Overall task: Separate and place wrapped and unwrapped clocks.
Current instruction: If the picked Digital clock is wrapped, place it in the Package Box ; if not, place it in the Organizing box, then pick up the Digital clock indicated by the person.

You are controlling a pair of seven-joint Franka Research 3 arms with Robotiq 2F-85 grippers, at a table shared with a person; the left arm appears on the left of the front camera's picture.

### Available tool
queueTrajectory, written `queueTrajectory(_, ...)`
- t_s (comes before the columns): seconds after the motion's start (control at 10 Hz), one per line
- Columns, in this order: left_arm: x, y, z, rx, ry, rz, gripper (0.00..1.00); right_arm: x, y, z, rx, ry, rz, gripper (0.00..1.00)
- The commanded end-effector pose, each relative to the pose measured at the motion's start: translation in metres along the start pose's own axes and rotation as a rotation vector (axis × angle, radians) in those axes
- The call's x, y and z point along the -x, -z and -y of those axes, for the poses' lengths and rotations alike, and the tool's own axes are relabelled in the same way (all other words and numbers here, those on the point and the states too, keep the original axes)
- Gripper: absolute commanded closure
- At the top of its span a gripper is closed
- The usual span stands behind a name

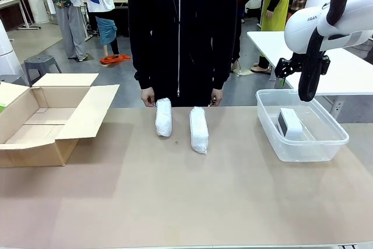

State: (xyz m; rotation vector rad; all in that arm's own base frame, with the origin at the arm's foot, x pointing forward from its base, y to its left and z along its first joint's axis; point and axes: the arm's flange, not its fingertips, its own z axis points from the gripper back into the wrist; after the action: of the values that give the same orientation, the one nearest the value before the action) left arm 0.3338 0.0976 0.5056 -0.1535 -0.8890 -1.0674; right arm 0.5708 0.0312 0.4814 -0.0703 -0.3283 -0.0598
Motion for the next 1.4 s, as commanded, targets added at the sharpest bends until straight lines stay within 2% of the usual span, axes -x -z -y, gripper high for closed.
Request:
queueTrajectory(0.0,0.0029,0.0013,-0.0019,0.009,0.014,0.020,0.00,-0.0003,0.0009,0.0006,0.001,0.001,-0.002,0.00)
queueTrajectory(1.3,0.0029,0.0013,-0.0019,0.009,0.014,0.020,0.00,-0.0003,0.0009,0.0006,0.001,0.001,-0.002,0.00)
